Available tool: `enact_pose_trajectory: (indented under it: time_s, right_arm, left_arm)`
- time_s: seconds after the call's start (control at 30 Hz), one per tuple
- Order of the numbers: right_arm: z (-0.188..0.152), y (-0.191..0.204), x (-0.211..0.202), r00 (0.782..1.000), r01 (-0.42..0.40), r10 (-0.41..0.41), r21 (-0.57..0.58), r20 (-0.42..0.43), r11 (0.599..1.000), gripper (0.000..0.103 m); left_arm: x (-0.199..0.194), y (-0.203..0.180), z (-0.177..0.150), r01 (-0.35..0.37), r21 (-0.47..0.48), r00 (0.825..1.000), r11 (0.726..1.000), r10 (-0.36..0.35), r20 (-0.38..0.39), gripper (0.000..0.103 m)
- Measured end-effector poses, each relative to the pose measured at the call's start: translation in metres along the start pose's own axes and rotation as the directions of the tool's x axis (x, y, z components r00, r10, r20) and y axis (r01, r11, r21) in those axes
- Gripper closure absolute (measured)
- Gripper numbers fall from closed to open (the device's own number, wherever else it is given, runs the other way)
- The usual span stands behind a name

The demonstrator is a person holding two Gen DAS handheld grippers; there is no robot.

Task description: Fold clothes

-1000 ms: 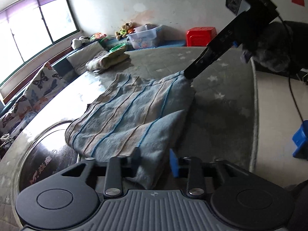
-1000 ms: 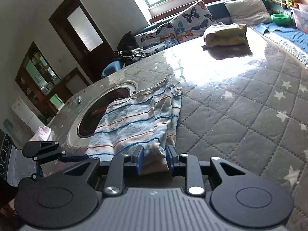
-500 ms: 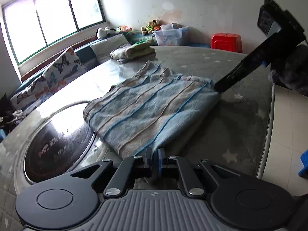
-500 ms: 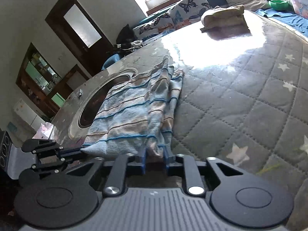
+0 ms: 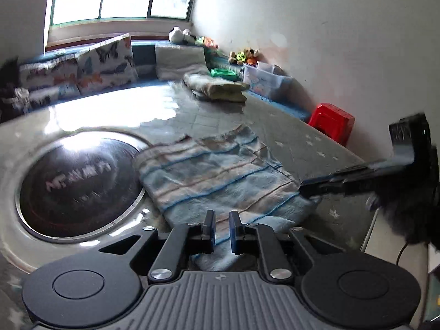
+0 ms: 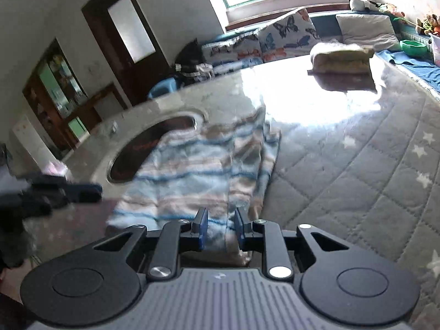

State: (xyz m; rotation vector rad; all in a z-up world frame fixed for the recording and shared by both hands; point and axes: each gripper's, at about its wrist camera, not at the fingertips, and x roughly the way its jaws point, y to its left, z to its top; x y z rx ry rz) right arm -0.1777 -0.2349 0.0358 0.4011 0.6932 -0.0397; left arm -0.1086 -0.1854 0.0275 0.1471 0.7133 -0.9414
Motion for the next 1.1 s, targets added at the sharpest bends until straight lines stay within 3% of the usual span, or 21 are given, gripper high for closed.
enact_pose_trajectory:
  time_s: [0.2, 0.3, 0.37, 0.47, 0.53, 0.6, 0.67, 0.77, 0.87, 0.97, 1.1]
  right_arm:
    - [-0.004, 0.005, -0.002, 0.999, 0.037, -0.037, -0.008, 0.015, 0.999, 0.08]
    - [-0.003, 0.011, -0.008, 0.998, 0.049, -0.048, -0.019, 0.046, 0.999, 0.078]
    - [-0.001, 0.017, -0.006, 0.998, 0.041, -0.039, -0.032, 0.057, 0.999, 0.07]
    - [-0.002, 0.024, 0.002, 0.999, 0.043, -0.04, -0.06, 0.037, 0.997, 0.069]
    - [-0.002, 0.028, 0.005, 0.998, 0.06, -0.058, -0.084, 0.03, 0.995, 0.069]
    - [0.0, 0.03, 0.0, 0.997, 0.07, -0.067, -0.087, 0.044, 0.994, 0.069]
    - [0.003, 0.032, -0.005, 0.996, 0.08, -0.075, -0.089, 0.057, 0.993, 0.067]
    - [0.009, 0.033, -0.015, 0.991, 0.105, -0.097, -0.085, 0.093, 0.991, 0.059]
    - [0.011, 0.033, -0.021, 0.984, 0.129, -0.12, -0.061, 0.131, 0.99, 0.059]
    - [0.006, 0.029, -0.018, 0.978, 0.149, -0.15, 0.021, 0.142, 0.989, 0.059]
    - [0.004, 0.018, -0.007, 0.978, 0.142, -0.157, 0.114, 0.134, 0.983, 0.059]
  left_arm:
    - [0.026, 0.016, -0.007, -0.024, -0.059, 0.994, 0.998, 0.017, -0.111, 0.091]
    - [0.015, 0.022, -0.005, -0.049, -0.079, 0.995, 0.996, 0.041, -0.094, 0.088]
    - [0.009, 0.028, -0.005, -0.067, -0.104, 0.995, 0.992, 0.058, -0.084, 0.081]
    - [-0.002, 0.041, -0.002, -0.102, -0.16, 0.993, 0.982, 0.091, -0.072, 0.079]
    - [-0.012, 0.054, 0.0, -0.136, -0.213, 0.99, 0.968, 0.126, -0.06, 0.072]
    - [-0.025, 0.069, 0.003, -0.184, -0.262, 0.983, 0.948, 0.181, -0.034, 0.048]
    - [-0.043, 0.086, 0.005, -0.229, -0.316, 0.972, 0.921, 0.236, -0.015, 0.045]
    - [-0.071, 0.109, 0.006, -0.304, -0.391, 0.943, 0.869, 0.331, 0.002, 0.028]
    - [-0.101, 0.128, 0.004, -0.382, -0.463, 0.896, 0.8, 0.443, 0.027, 0.015]
    - [-0.133, 0.144, -0.005, -0.396, -0.549, 0.85, 0.736, 0.52, 0.083, 0.0]
    - [-0.139, 0.164, -0.003, -0.401, -0.569, 0.835, 0.718, 0.542, 0.094, 0.0]
